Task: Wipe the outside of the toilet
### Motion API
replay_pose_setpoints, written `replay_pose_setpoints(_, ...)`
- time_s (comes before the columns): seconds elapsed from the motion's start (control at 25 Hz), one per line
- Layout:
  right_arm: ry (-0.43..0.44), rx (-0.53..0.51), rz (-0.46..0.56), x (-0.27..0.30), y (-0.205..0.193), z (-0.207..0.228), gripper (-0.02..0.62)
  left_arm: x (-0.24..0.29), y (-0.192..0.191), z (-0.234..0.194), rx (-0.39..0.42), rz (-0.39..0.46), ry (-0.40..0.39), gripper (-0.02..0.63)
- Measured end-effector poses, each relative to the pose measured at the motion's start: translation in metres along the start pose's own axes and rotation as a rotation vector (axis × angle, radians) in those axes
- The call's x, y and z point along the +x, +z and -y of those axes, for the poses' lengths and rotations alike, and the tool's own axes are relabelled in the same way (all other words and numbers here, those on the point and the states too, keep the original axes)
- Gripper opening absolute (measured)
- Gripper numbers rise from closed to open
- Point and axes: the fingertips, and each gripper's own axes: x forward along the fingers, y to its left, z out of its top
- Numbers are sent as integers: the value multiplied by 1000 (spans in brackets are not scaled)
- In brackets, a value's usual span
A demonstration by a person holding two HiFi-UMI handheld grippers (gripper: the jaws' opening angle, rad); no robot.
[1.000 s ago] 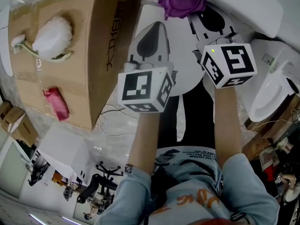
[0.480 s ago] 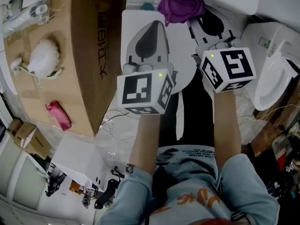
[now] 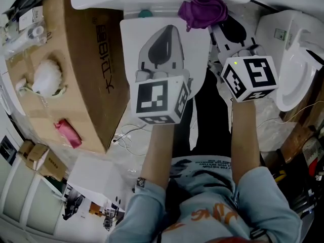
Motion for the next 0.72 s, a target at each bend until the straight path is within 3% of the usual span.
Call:
replay_pose_setpoints(0.48,-170,44,-50,-43,-35,53,74,12,-5,19,30,-14,-44,23)
replay_pose_setpoints(0.72,-78,27,-135,-33,-72,11,74,-1,-12,-15,15,-4,12,23)
